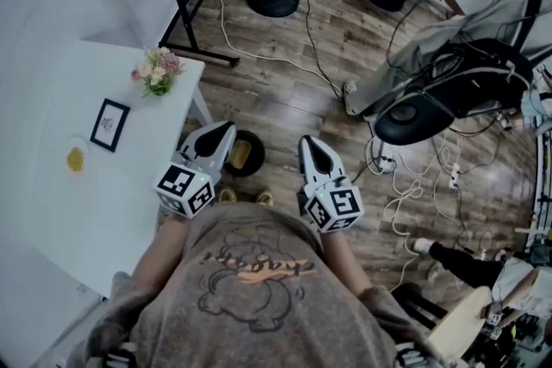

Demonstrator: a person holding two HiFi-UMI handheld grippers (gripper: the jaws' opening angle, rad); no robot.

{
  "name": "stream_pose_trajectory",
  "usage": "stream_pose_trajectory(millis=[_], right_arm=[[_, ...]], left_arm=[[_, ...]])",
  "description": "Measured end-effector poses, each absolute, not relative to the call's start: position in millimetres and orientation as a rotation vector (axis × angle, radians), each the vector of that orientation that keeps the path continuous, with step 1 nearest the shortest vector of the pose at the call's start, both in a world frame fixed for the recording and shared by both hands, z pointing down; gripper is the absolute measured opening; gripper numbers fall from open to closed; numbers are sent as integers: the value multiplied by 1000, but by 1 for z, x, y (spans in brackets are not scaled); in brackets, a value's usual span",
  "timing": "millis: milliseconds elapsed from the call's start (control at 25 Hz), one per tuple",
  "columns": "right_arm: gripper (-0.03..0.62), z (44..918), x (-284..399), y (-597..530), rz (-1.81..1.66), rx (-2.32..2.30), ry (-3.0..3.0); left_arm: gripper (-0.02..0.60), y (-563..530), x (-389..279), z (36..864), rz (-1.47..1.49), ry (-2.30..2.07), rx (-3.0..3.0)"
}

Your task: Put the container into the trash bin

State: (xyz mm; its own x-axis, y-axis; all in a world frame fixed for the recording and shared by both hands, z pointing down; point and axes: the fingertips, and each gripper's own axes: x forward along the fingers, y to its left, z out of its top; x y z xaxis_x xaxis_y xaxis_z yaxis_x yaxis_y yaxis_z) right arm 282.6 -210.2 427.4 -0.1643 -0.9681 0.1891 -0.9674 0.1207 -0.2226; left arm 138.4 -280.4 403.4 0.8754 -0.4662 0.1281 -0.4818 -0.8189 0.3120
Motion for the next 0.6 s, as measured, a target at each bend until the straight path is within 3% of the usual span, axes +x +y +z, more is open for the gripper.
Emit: stream_pose_trajectory(millis=[600], right_arm=[[0,444,288,-198,-504,-2049,2341]], left_arm=[[5,-271,136,422,93,-765,2688]])
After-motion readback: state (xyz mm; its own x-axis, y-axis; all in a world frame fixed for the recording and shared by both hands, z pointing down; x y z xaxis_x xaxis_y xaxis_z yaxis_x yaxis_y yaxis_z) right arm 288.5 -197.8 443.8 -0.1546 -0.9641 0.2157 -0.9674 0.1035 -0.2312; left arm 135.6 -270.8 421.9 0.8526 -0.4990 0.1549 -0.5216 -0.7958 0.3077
